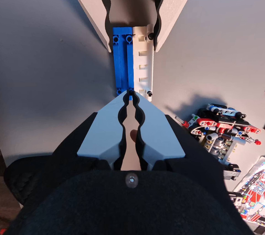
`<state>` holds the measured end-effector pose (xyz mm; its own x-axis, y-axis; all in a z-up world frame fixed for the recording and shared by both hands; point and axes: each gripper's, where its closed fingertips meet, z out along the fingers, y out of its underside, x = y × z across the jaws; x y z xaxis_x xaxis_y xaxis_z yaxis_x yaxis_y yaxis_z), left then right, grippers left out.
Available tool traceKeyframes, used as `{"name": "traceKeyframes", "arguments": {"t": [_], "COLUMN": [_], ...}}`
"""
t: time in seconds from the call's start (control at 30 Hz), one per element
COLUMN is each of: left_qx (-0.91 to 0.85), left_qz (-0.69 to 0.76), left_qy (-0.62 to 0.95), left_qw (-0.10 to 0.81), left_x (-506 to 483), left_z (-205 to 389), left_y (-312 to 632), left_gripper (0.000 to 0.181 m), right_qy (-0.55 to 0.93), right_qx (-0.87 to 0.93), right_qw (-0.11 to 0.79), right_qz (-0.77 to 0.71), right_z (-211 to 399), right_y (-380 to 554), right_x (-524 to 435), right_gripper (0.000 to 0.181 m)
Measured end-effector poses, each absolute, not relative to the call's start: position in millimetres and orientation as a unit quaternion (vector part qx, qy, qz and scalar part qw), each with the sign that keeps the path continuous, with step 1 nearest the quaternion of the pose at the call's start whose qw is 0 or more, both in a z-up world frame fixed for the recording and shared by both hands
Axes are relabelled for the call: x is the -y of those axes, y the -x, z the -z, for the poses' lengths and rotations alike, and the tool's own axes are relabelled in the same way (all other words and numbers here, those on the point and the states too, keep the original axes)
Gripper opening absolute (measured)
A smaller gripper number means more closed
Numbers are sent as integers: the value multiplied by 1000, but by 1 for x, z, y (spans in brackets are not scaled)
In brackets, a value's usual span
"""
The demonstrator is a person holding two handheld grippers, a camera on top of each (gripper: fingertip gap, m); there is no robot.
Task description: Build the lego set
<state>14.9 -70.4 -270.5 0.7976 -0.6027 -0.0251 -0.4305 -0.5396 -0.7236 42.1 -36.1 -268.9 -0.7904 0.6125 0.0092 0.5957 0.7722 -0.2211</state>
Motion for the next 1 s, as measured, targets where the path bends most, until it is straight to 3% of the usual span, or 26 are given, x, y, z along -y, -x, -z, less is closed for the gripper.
{"name": "traceKeyframes", "arguments": {"t": [0.23, 0.3, 0.33, 0.57, 1.0], "left_qx": [-296, -297, -297, -297, -297], "left_qz": [115, 115, 115, 115, 115], "left_qy": [870, 870, 870, 870, 870], "left_qw": [377, 377, 377, 377, 377], "left_x": [70, 70, 70, 71, 71], "left_z": [271, 271, 271, 271, 271], "left_y": [-15, -15, -15, -15, -15], "left_gripper": [49, 49, 49, 49, 49], "right_qy": [331, 331, 334, 343, 319], "right_qx": [934, 930, 927, 922, 942], "right_qw": [63, 75, 84, 101, 47], "right_qz": [-122, -138, -150, -152, -95], "right_z": [269, 264, 259, 260, 264], "right_y": [-43, -46, -45, -41, -43], "right_x": [36, 37, 38, 37, 37], "right_gripper": [4, 27, 31, 3, 1]}}
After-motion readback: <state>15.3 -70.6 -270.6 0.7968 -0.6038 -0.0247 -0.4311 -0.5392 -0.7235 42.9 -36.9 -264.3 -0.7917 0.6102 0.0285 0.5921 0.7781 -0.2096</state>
